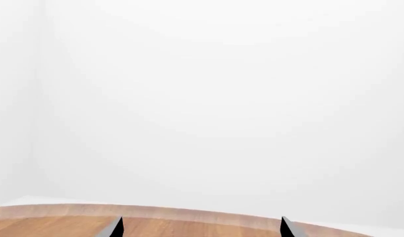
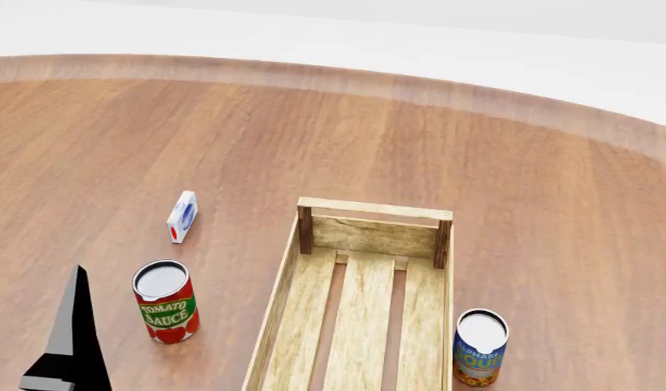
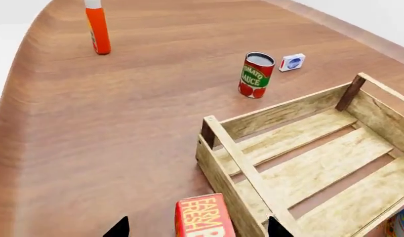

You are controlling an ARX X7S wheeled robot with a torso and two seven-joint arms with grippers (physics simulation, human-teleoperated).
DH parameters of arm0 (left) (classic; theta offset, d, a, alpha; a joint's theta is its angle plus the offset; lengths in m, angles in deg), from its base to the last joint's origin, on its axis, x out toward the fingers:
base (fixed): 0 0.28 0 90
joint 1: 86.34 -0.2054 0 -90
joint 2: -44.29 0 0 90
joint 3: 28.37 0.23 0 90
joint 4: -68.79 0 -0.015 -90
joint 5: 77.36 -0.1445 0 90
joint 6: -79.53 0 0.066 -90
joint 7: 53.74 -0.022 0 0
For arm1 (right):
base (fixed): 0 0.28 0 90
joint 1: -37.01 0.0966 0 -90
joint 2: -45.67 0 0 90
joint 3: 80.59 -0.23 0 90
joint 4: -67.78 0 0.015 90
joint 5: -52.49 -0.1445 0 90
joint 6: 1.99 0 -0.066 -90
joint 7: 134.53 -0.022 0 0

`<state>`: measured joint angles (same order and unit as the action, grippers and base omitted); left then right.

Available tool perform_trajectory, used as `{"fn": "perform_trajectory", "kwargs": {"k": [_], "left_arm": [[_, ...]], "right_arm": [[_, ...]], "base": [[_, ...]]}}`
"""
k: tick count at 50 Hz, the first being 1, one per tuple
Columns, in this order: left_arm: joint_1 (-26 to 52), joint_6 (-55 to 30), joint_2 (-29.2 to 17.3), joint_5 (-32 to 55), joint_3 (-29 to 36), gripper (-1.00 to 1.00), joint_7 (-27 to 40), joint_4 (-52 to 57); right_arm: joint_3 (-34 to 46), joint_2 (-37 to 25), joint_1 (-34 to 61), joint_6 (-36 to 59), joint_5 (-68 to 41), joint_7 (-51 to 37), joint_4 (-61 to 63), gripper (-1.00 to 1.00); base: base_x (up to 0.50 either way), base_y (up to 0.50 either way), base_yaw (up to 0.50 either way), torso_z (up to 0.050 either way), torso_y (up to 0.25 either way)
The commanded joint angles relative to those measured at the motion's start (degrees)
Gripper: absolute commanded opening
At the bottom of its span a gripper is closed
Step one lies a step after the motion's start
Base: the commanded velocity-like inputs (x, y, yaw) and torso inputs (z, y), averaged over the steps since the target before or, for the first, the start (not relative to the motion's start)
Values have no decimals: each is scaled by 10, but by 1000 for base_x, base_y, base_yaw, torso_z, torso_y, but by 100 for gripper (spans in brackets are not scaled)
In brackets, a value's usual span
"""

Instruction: Pick up the butter and put it in the tray.

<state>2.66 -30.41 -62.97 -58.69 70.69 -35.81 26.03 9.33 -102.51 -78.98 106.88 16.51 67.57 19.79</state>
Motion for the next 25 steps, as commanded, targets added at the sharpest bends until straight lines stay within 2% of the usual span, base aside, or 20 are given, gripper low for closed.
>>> {"fn": "perform_trajectory", "kwargs": {"k": [1,14,24,25], "left_arm": [[0,-2,-4,3,4,100,6,4],[0,-2,-9,11,2,100,13,7],[0,5,-12,11,10,100,11,-1],[0,6,-12,11,10,100,11,-2]], "right_arm": [[-16,-42,-29,41,-14,-5,3,100],[-26,-92,-8,123,-50,-26,9,100],[34,-121,137,227,-93,-4,9,100],[45,-120,175,251,-102,0,9,100]], "base": [[0,0,0,0,0],[0,0,0,0,0],[0,0,0,0,0],[0,0,0,0,0]]}}
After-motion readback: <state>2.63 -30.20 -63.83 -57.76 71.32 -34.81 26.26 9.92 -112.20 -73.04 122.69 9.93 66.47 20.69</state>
